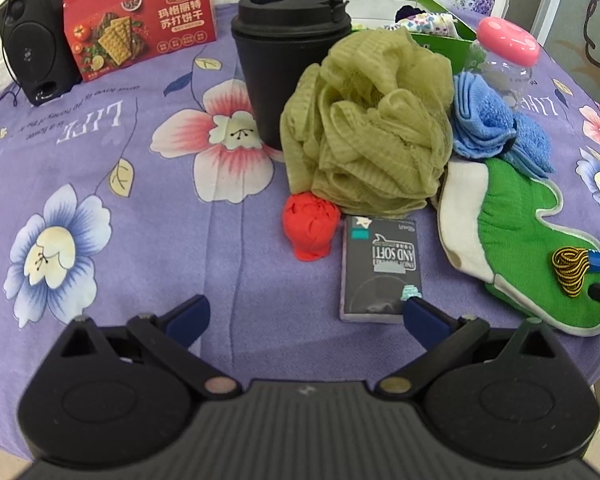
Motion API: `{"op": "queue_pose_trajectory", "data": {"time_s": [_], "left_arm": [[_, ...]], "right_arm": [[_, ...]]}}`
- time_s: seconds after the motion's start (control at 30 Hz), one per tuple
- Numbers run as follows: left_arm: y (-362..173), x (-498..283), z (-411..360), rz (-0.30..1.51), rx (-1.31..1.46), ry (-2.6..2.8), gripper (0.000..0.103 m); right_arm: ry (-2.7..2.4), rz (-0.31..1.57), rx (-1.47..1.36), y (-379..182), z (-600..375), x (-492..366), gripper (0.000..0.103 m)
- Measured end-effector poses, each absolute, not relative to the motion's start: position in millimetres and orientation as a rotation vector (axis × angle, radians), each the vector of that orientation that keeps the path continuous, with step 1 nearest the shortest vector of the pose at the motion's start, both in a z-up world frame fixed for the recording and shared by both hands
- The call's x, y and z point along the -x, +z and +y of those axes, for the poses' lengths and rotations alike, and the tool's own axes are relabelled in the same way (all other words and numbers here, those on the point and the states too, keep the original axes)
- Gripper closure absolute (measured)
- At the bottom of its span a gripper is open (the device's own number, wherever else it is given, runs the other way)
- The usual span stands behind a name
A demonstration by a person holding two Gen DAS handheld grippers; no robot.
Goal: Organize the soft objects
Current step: 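Move the right tool back to the shoelace bundle on the green mitt, then grasp the shoelace bundle with right gripper while left gripper grasps the tissue pack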
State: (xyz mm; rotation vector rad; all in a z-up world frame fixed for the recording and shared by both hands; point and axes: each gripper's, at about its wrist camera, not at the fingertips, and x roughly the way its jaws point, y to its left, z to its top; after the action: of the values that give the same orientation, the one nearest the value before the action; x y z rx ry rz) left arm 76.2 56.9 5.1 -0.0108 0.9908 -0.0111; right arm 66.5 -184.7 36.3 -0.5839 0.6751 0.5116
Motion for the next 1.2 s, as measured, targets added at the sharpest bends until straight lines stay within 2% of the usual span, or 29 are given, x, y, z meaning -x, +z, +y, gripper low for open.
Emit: {"op": "queue_pose_trajectory", "data": {"time_s": [0.2, 0.4, 0.5, 0.8, 0.93, 1.2], "left_arm": [[4.6, -76.9, 50.1, 0.995, -0.013, -0.017, 0.000], [2.6, -85.0, 44.9, 1.004, -0.018, -0.031, 0.000], [1.0, -87.4, 41.4, 1.012, -0.028, -0.034, 0.000], [3.3, -84.7, 36.9, 1.003, -0.052, -0.041, 0.000], [6.6, -85.4, 33.9, 0.981, -0.043, -0.085, 0.000], [-9.0, -99.2, 30.4, 1.035, -0.022, -0.115, 0.001]], "right_arm": [[0.606, 0.727, 0.675, 34.8, -191.6, -77.8, 0.042], [0.585, 0.738, 0.617, 27.2, -206.8, -77.2, 0.041], [0.582, 0.646, 0.704, 28.8, -193.6, -71.9, 0.041], [0.645, 0.631, 0.884, 17.2, -172.5, -74.2, 0.042], [0.686, 0.488, 0.990, 6.6, -172.7, -57.2, 0.042], [0.684, 0.599, 0.716, 36.3, -183.2, -74.7, 0.049]]}}
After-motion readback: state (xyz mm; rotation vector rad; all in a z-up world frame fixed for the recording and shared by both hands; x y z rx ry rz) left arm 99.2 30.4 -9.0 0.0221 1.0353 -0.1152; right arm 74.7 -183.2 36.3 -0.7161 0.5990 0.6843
